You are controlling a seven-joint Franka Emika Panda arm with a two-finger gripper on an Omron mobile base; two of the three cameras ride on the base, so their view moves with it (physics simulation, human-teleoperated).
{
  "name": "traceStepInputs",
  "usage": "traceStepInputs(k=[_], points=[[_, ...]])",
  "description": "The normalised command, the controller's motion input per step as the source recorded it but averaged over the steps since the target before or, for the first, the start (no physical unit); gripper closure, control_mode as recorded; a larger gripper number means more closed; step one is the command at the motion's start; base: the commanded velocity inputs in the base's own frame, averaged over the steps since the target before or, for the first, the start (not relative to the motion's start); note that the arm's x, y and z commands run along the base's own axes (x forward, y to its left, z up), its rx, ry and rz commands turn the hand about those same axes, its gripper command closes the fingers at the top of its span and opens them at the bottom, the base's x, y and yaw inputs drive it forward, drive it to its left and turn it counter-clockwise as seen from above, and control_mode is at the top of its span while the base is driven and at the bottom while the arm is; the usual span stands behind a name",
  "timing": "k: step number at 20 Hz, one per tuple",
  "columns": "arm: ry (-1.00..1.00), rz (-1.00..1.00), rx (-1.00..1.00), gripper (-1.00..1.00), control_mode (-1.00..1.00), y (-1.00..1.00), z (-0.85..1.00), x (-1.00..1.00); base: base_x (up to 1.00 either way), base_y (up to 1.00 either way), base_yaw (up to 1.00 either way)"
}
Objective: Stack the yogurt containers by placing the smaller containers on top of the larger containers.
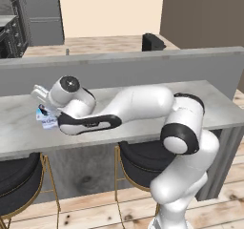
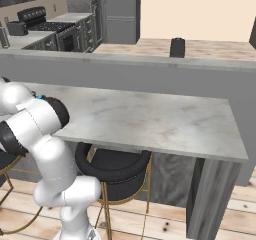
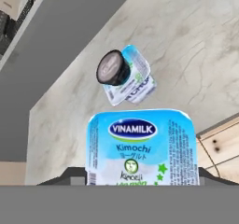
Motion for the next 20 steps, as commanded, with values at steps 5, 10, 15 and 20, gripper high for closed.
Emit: traceStepInputs(k=[5,10,15,20], points=[[0.0,0.01,0.02,1.0,-1.0,-0.56,0.19,0.05,0.0,0.0,0.0],[0.07,0.17,0.06,1.0,-1.0,-0.43,0.09,0.27,0.0,0.0,0.0],[0.25,0.29,0.01,1.0,-1.0,-0.08,0.02,0.53,0.0,0.0,0.0],[0.38,0.19,-0.03,1.0,-1.0,0.0,0.03,0.56,0.0,0.0,0.0]])
